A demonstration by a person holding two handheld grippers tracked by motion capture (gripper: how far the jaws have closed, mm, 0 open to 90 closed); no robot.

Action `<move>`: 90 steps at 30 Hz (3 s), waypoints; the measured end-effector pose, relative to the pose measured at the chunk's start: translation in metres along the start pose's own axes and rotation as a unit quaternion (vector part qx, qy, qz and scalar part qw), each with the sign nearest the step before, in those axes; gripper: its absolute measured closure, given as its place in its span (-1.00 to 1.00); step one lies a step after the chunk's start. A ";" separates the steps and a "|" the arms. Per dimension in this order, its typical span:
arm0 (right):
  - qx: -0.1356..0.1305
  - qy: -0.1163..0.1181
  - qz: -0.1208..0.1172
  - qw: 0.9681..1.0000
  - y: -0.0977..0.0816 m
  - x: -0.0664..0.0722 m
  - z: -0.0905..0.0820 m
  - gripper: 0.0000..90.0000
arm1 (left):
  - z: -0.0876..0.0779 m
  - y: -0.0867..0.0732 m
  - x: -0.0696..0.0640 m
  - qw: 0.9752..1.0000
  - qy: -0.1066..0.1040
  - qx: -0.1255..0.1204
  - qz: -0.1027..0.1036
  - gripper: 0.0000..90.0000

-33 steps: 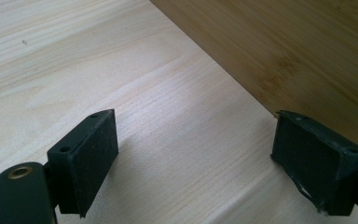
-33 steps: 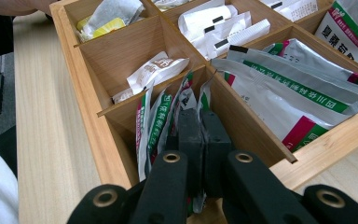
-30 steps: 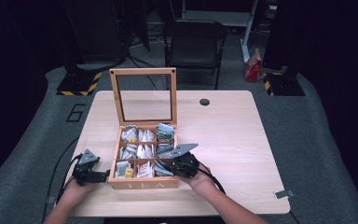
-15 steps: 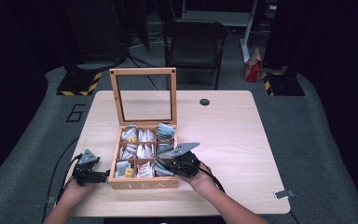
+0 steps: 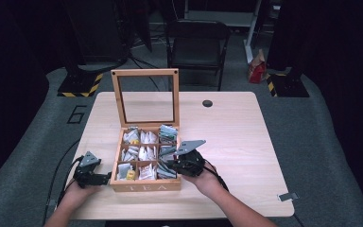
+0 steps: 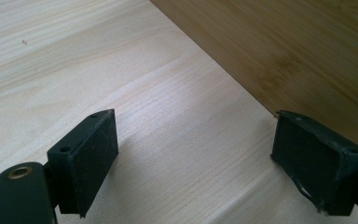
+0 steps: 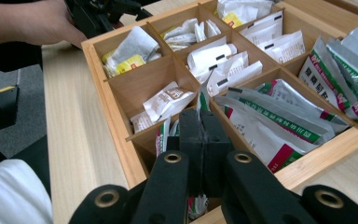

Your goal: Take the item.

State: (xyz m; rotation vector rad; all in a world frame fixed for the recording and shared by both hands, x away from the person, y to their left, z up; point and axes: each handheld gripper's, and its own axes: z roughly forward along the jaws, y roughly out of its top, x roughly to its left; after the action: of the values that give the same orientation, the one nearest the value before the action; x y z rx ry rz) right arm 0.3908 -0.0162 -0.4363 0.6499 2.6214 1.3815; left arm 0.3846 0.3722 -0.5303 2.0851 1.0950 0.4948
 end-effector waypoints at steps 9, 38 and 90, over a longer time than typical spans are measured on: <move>-0.008 0.006 -0.005 1.000 0.010 0.001 -0.011 1.00 | 0.000 0.000 0.000 1.000 0.000 0.000 0.000 -0.69; -0.029 0.003 -0.011 1.000 0.027 -0.002 -0.034 1.00 | 0.000 0.000 0.000 1.000 0.000 0.000 0.000 -0.69; -0.047 -0.094 0.042 0.994 -0.013 -0.053 -0.090 1.00 | 0.000 0.000 0.000 1.000 0.000 0.000 0.000 -0.69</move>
State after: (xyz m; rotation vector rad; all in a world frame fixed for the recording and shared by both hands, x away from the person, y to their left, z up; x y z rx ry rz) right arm 0.4083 -0.1137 -0.4000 0.8430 2.3930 1.3831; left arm 0.3846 0.3723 -0.5303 2.0859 1.0949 0.4948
